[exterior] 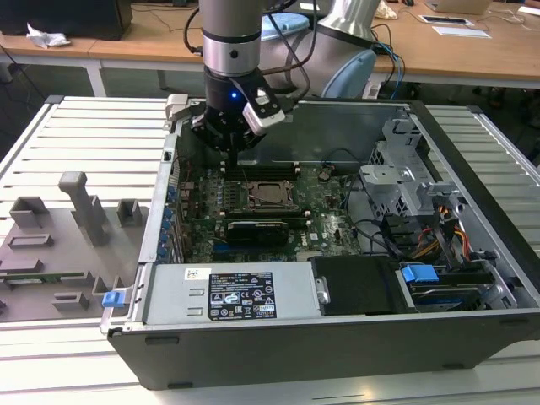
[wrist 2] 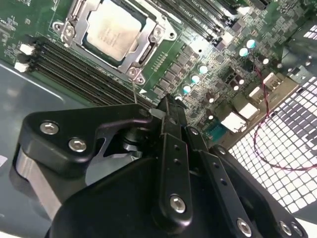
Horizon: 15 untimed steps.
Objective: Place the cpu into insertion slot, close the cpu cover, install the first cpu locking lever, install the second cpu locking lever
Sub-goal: 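Install the first cpu locking lever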
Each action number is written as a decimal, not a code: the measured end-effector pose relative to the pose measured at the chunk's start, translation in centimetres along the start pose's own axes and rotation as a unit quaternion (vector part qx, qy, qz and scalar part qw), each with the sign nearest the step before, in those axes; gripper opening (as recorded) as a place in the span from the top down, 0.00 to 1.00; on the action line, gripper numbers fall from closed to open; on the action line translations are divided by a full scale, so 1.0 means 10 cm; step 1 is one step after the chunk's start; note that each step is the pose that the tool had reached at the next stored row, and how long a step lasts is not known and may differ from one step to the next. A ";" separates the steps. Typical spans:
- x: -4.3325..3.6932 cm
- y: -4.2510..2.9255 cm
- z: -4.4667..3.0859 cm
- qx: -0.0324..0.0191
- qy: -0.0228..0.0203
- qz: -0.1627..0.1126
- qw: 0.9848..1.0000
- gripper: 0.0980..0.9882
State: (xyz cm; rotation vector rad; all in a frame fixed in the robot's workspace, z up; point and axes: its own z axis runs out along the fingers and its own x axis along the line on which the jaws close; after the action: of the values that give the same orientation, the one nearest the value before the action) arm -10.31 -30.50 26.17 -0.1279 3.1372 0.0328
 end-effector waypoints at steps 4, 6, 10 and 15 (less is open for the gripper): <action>0.015 0.045 0.016 0.000 0.000 0.000 1.000 0.99; 0.013 0.110 0.024 0.000 0.000 0.000 1.000 0.99; -0.006 0.181 0.033 0.000 0.000 0.000 1.000 0.99; -0.129 0.188 0.043 0.000 0.000 0.000 1.000 0.99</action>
State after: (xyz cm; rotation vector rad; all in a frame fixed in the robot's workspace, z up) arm -9.18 -28.52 25.79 -0.1281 3.1375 0.0328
